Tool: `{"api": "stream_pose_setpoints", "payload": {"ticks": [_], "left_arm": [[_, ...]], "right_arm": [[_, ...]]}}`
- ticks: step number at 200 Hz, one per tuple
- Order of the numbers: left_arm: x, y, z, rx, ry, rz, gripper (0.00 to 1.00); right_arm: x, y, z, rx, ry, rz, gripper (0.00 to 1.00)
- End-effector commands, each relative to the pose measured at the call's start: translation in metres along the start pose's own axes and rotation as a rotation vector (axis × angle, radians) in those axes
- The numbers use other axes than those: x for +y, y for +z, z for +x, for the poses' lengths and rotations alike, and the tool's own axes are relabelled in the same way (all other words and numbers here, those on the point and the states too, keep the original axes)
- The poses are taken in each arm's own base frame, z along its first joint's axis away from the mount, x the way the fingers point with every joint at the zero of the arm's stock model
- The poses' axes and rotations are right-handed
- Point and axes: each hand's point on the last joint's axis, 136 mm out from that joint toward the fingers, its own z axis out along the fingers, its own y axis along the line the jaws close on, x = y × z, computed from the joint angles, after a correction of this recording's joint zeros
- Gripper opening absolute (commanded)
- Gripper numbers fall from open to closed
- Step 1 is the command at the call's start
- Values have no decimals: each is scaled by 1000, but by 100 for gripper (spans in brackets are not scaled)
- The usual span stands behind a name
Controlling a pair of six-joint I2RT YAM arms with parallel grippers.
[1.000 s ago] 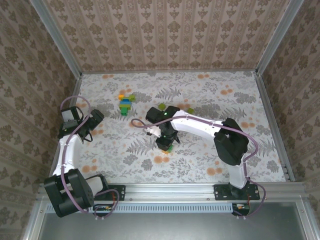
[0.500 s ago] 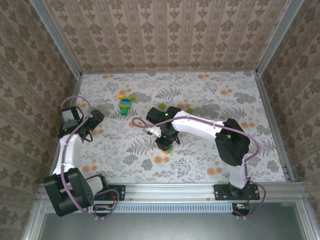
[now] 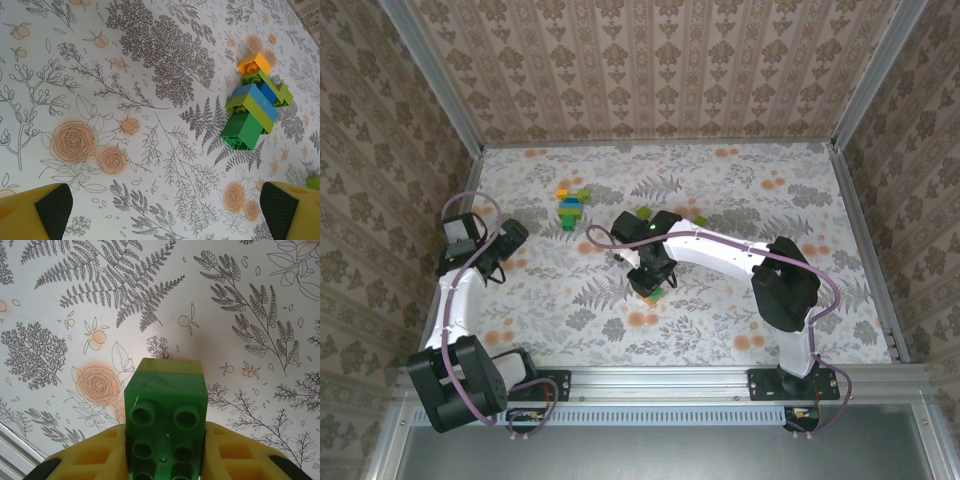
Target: Assemble a carrot with lego
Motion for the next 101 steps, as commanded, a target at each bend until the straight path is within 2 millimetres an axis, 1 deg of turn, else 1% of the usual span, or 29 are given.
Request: {"api": "stream_pose_setpoints", "payload": {"ticks": [1, 50, 77, 101], "left_arm": [[-8, -4, -9, -20, 31, 10, 100], [-8, -4, -8, -18, 32, 10, 100], [-8, -3, -8, -18, 32, 8, 100], [-7, -3, -8, -17, 33, 8, 100]], "right_arm": [[2, -10, -10, -50, 35, -3, 23], [5, 0, -10, -25, 35, -3, 28], [5, 2, -9, -21, 40, -4, 30], [5, 4, -9, -18, 46, -2, 34]]}}
